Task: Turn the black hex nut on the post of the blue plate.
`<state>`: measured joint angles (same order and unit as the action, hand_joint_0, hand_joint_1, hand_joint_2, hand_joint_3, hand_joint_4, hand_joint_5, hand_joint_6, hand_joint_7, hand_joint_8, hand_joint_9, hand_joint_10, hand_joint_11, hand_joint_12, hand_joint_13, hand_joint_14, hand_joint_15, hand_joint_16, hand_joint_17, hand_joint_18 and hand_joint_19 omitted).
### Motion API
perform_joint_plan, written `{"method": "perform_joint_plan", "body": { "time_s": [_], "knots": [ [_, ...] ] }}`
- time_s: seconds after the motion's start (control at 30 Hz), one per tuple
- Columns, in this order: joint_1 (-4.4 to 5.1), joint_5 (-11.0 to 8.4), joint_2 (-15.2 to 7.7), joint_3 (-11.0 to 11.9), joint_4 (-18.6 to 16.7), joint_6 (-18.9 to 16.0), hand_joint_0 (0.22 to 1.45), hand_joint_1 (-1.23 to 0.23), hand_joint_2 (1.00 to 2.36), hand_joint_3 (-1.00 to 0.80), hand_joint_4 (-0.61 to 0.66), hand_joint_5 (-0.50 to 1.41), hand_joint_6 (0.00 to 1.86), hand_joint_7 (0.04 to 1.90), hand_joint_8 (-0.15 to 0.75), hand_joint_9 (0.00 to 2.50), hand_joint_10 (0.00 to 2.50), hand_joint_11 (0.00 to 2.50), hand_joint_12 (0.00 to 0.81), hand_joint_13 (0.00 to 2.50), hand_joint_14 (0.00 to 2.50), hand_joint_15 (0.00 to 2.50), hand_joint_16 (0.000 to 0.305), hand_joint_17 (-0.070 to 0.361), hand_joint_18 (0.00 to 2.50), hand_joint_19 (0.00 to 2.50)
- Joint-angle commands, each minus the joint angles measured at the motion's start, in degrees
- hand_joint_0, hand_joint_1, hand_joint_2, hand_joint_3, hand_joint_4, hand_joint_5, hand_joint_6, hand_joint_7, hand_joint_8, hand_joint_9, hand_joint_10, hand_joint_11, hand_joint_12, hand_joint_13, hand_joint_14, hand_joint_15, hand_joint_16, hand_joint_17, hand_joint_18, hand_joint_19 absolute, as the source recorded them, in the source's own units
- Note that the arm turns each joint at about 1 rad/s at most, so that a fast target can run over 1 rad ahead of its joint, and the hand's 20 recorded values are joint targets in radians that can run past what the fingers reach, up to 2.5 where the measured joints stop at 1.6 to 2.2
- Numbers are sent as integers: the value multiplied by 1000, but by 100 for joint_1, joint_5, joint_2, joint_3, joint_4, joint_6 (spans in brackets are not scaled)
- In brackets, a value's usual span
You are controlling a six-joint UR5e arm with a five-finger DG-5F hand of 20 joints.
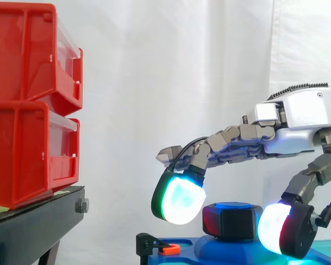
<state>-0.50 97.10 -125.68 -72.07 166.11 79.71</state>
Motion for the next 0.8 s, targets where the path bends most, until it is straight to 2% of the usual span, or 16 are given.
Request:
{"method": "perform_joint_plan", "body": {
  "time_s": [0.0, 0.77],
  "knots": [
    [-3, 2, 0, 0, 18, 1, 522, -799, 1000, -500, -76, -300, 501, 619, 97, 0, 0, 0, 300, 0, 0, 0, 46, 103, 0, 0],
    [-73, 73, 0, 0, 1, 1, 482, -779, 1000, -500, -30, -300, 501, 637, 120, 0, 0, 0, 316, 0, 0, 0, 49, 109, 0, 10]
  ]
}}
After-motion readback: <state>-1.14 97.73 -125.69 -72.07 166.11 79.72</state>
